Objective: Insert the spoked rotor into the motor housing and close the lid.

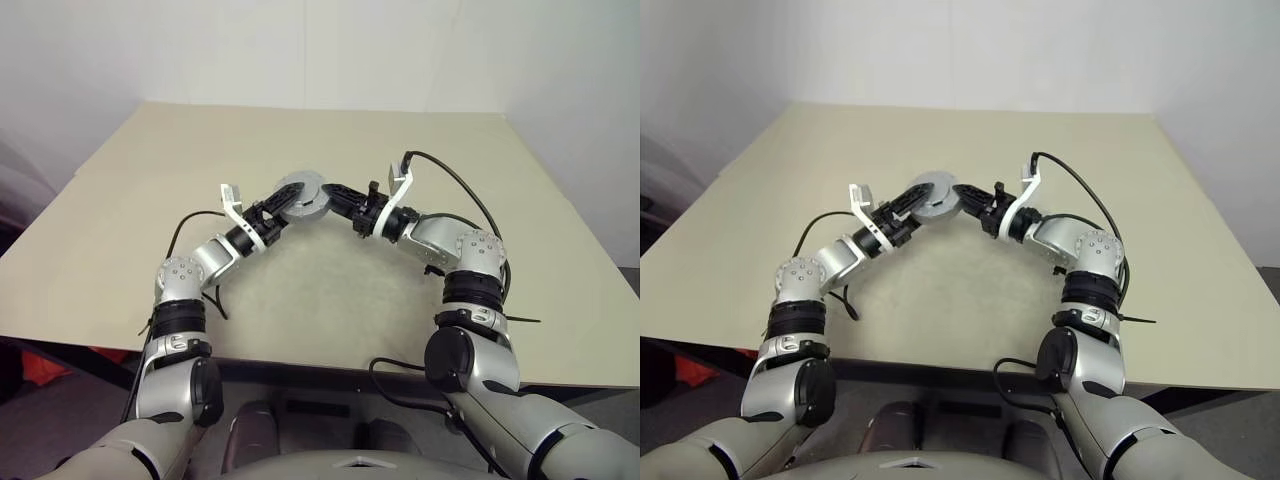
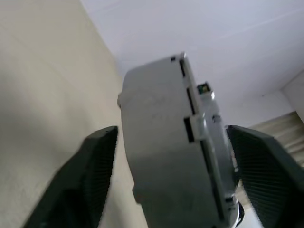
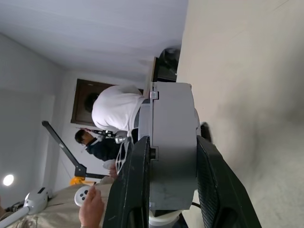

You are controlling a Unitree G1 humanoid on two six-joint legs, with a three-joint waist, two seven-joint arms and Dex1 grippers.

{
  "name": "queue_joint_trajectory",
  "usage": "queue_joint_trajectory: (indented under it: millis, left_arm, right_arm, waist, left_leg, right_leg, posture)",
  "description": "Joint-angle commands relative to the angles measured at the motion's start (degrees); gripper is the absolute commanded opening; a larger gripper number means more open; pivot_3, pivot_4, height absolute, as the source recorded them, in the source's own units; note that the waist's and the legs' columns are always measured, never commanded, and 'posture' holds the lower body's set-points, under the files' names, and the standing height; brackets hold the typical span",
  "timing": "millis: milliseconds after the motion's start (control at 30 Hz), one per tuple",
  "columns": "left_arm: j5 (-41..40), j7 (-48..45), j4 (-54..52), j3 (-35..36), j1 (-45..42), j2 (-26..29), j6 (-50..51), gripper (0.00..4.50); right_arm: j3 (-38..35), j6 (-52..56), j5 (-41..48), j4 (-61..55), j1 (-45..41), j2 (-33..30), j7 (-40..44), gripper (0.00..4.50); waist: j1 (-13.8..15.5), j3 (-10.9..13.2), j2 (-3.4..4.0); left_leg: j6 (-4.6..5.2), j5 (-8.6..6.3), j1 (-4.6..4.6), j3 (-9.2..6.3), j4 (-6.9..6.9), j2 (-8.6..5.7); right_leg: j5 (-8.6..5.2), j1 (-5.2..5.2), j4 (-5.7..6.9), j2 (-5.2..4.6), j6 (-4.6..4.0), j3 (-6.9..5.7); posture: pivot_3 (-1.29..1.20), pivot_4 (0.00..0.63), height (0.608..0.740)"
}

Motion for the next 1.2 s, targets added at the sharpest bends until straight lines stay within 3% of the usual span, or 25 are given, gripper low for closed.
queue_joint_trajectory:
  millis: [33, 100, 400, 633, 867, 1200]
  left_arm:
    - [-0.99, -0.6, -0.3, 0.71, -1.74, -0.27, -0.92, 2.63]
    - [-1.33, -0.46, -0.12, 1.05, -1.85, -0.43, -0.93, 2.38]
    - [-1.45, -0.35, 0.29, 0.86, -2.02, -0.36, -0.56, 2.37]
    - [-0.88, 0.16, 0.73, 1.35, -2.02, -0.25, -1.71, 2.37]
    - [1.4, 1.73, 1.09, 3.43, -1.82, -0.19, -7.71, 2.37]
    - [0.75, 10.36, 1.04, 12.94, 2.04, 2.37, -16.96, 2.37]
  right_arm:
    - [0.08, -0.85, 2.67, -3.04, -1.43, -0.23, 2.12, 1.13]
    - [0.25, -0.96, 2.5, -2.95, -1.42, -0.26, 2.35, 1.13]
    - [3.68, -3.73, 0.02, -3.88, -0.66, -1.33, 7.11, 1.13]
    - [6.69, -8.22, -4.26, -4.4, -0.59, -1.63, 7.33, 3.48]
    - [7.12, -13.36, -7.19, -3.41, -0.24, -1.53, 6.55, 3.48]
    - [6.55, -14.64, -8.87, -1.35, -0.09, -2.85, 7.02, 3.48]
  waist:
    - [-0.01, 0.0, 0.0]
    - [0.03, 0.0, 0.0]
    - [0.06, 0.0, 0.0]
    - [0.11, 0.0, 0.0]
    - [0.08, 0.0, -0.01]
    - [-0.23, 0.0, -0.01]
  left_leg:
    - [0.0, 0.0, 0.0, 0.0, 0.0, 0.0]
    - [0.0, 0.0, -0.01, 0.0, 0.01, 0.0]
    - [0.0, 0.0, -0.03, -0.02, 0.05, 0.0]
    - [0.0, 0.0, -0.05, -0.05, 0.09, 0.0]
    - [0.0, 0.0, -0.07, -0.07, 0.12, 0.0]
    - [0.01, 0.0, -0.11, -0.15, 0.12, 0.0]
  right_leg:
    - [0.0, 0.0, 0.0, 0.0, 0.0, 0.0]
    - [0.0, 0.0, 0.0, 0.0, 0.0, 0.0]
    - [0.01, 0.01, 0.01, -0.01, 0.0, -0.01]
    - [0.02, 0.02, 0.02, -0.01, 0.0, -0.02]
    - [0.02, 0.02, 0.03, -0.01, 0.0, -0.03]
    - [0.02, 0.02, 0.01, 0.01, 0.01, -0.07]
  posture:
    - [0.0, 0.0, 0.74]
    - [0.0, 0.0, 0.74]
    - [0.0, 0.0, 0.74]
    - [0.0, 0.0, 0.74]
    - [0.0, 0.0, 0.74]
    - [0.0, 0.0, 0.74]
